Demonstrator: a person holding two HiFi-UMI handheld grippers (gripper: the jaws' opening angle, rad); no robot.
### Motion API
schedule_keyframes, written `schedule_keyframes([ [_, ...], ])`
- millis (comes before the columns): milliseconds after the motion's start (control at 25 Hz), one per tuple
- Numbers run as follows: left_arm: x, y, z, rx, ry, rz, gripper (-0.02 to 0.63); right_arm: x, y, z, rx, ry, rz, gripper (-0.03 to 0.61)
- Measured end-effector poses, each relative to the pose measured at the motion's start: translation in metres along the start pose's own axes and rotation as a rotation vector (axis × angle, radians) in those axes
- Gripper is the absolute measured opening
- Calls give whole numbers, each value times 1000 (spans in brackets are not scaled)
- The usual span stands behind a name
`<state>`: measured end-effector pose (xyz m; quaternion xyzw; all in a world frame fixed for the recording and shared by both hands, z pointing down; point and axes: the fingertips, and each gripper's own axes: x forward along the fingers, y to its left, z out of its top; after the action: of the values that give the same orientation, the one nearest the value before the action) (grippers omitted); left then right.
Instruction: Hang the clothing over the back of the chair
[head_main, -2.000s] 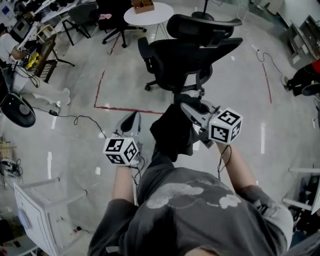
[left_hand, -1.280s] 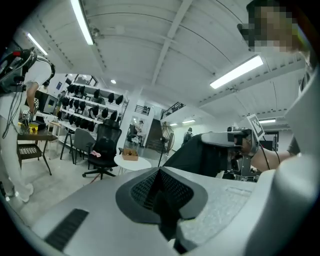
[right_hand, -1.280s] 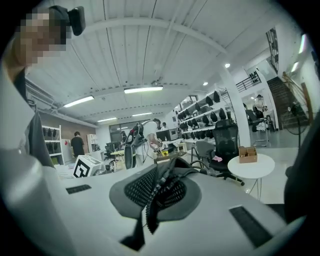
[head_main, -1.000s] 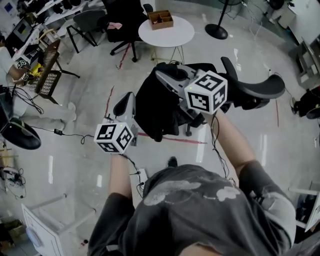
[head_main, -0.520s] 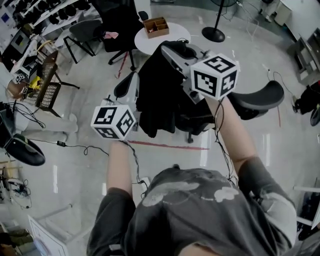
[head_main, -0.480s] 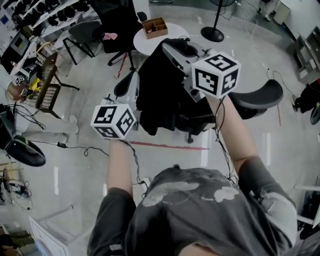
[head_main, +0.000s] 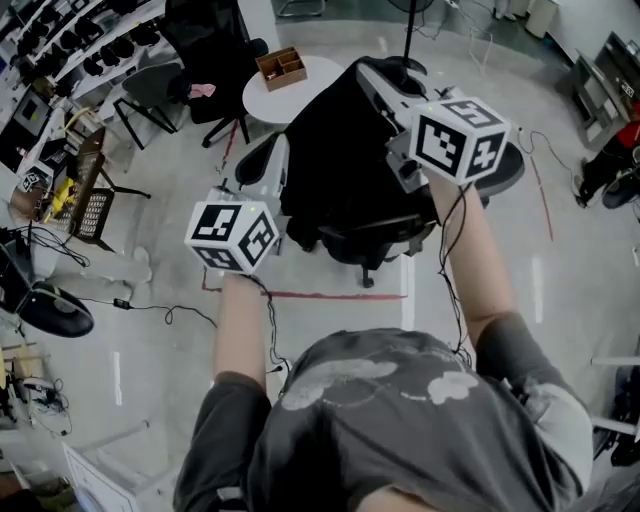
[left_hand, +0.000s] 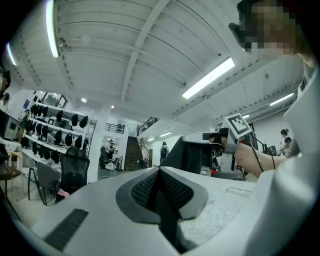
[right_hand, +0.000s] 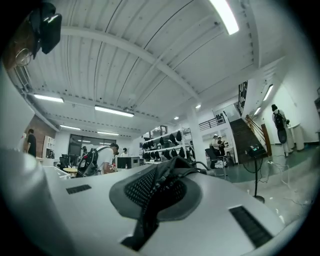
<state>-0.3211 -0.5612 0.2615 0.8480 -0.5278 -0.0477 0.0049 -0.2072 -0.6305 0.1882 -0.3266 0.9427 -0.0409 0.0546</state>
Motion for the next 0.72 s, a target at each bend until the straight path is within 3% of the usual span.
schedule_keyframes([
  [400, 19, -100, -4, 16, 9, -53, 2, -127, -61, 35, -30, -83, -130, -5],
  [720, 17, -166, -9, 37, 23, -71, 2, -186, -57, 17, -42, -74, -110, -5],
])
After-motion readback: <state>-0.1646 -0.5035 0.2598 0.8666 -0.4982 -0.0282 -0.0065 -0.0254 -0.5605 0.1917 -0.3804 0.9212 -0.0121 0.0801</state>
